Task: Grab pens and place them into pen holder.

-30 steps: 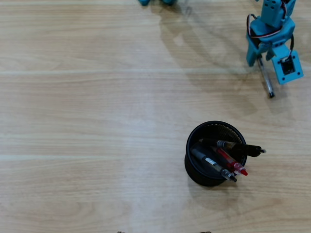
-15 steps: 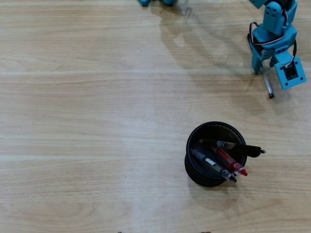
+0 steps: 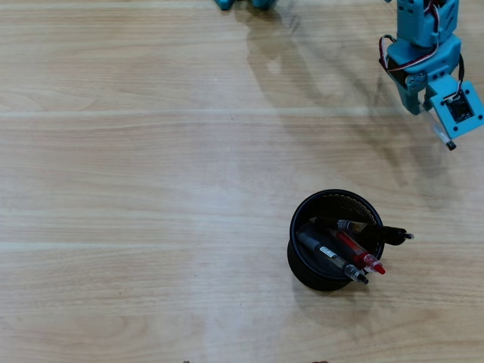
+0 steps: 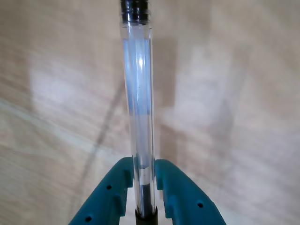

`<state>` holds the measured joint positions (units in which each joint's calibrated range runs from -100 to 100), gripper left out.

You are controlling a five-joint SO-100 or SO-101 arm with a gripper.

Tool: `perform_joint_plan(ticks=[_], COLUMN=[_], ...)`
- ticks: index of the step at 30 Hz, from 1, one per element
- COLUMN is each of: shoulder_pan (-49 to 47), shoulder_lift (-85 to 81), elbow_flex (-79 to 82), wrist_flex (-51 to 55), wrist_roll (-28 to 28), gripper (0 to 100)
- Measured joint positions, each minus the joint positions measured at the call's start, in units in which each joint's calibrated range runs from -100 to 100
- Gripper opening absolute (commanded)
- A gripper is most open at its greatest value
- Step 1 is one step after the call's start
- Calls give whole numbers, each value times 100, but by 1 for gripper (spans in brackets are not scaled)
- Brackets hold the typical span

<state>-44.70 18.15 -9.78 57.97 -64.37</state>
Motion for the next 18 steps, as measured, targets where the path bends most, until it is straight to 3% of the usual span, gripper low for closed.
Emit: perform_joint_plan(ticks=[4, 6, 7, 14, 18], shoulder_pan=[675, 1030, 1317, 2457, 2794], shoulder_lift=[-669, -914, -1092, -1295, -1295], elbow_flex=[-18, -18, 89, 1328, 1930], wrist_flex=[-913, -1792, -2730, -5883, -6598], wrist_roll=[897, 1424, 1810, 1857, 1617], gripper=[2, 2, 2, 2, 2])
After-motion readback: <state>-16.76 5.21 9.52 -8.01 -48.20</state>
